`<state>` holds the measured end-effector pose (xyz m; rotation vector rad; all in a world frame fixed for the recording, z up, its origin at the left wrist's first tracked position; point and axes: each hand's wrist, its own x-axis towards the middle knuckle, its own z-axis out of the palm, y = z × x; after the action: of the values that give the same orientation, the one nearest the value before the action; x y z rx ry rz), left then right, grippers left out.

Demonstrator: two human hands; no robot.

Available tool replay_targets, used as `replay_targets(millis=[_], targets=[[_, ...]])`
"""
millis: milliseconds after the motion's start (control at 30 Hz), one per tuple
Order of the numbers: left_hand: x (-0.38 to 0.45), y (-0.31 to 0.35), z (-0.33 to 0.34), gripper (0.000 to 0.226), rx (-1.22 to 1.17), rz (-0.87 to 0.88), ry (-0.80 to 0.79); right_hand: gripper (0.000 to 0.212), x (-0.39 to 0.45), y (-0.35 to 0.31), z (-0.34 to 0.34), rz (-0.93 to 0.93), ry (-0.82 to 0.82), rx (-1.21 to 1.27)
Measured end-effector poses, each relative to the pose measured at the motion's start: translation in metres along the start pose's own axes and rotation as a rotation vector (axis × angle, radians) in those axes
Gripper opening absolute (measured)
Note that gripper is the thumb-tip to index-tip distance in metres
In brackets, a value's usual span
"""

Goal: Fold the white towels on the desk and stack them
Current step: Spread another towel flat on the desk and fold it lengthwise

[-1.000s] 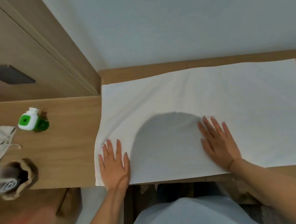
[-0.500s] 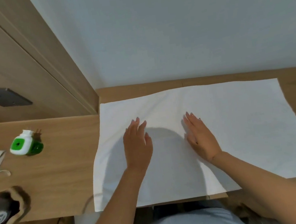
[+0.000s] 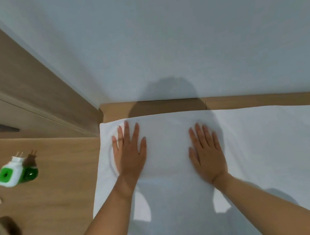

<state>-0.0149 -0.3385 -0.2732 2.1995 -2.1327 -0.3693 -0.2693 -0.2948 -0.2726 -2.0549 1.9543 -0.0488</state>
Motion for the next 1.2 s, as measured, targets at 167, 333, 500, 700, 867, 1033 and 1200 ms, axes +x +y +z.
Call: replay_targets(millis=[167,333,500,700,867,1033,1200], targets=[[0.02,-0.026,-0.011,0.063,-0.019,-0.07,0.039,0.062,0.001,0.001,0.003,-0.015,-0.002,-0.017],[0.022,-0.03,-0.014,0.072,-0.035,-0.034,0.044,0.062,0.0,-0.001,-0.004,-0.039,-0.027,0.044],[0.018,0.018,-0.017,0.055,-0.052,-0.13,0.048,0.065,0.004,0.004,-0.028,-0.013,0.027,0.505],[-0.019,0.161,0.002,0.052,-0.219,0.226,0.054,0.048,0.0,0.043,-0.063,0.129,0.256,0.565],[-0.024,0.185,0.041,0.056,-0.061,0.216,-0.057,0.055,0.024,0.084,-0.046,0.045,-0.102,0.159],[-0.022,0.184,0.052,0.058,-0.049,0.193,-0.007,0.061,0.03,0.141,-0.043,-0.079,-0.06,-0.113],[-0.024,0.184,0.051,0.061,0.048,0.191,-0.053,0.066,0.021,0.234,-0.062,0.085,-0.004,-0.12]])
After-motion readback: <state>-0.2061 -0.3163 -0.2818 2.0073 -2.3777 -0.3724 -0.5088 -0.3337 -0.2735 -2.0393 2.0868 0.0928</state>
